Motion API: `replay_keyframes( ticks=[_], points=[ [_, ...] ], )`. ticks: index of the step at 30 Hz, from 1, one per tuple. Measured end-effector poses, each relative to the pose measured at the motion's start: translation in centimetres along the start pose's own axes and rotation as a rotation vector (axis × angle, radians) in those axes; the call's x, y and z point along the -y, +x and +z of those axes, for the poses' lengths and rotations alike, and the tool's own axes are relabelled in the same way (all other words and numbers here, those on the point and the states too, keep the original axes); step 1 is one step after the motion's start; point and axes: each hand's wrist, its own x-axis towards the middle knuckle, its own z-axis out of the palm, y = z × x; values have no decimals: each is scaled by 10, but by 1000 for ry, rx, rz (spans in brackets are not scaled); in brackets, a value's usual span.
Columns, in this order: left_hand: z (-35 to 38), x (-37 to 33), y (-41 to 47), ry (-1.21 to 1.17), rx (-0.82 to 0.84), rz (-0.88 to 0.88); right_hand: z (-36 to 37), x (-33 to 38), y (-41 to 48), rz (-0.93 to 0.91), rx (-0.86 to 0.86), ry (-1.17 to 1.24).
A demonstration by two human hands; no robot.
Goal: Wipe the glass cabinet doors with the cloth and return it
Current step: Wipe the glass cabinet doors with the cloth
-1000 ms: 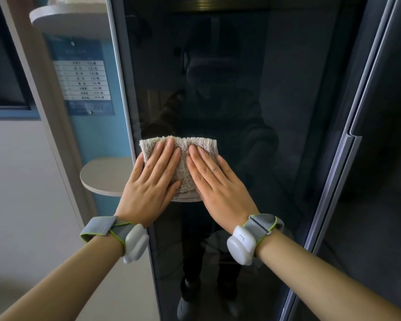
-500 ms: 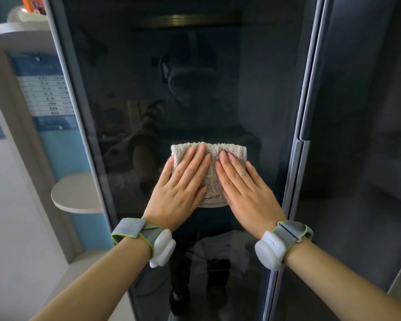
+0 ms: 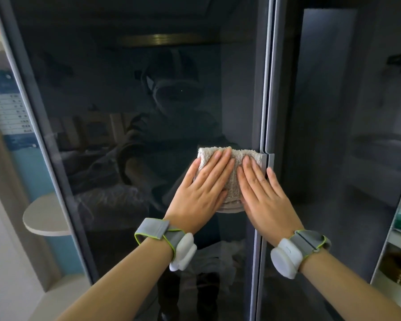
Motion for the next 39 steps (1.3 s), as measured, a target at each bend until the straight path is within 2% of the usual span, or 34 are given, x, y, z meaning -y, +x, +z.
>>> replay_keyframes(
  ticks=[7, 20, 30, 39],
  points=[
    [-9, 23, 26, 35, -4, 35, -12, -12, 28, 45, -13, 41],
    [-39, 89, 123, 133, -11, 29, -48, -70, 125, 119, -168, 62],
    [-65, 134, 191, 46, -31, 25, -75, -110, 196, 154, -279, 97],
    [-80, 174, 249, 29, -81, 7, -91, -144, 256, 170, -310, 134]
  ],
)
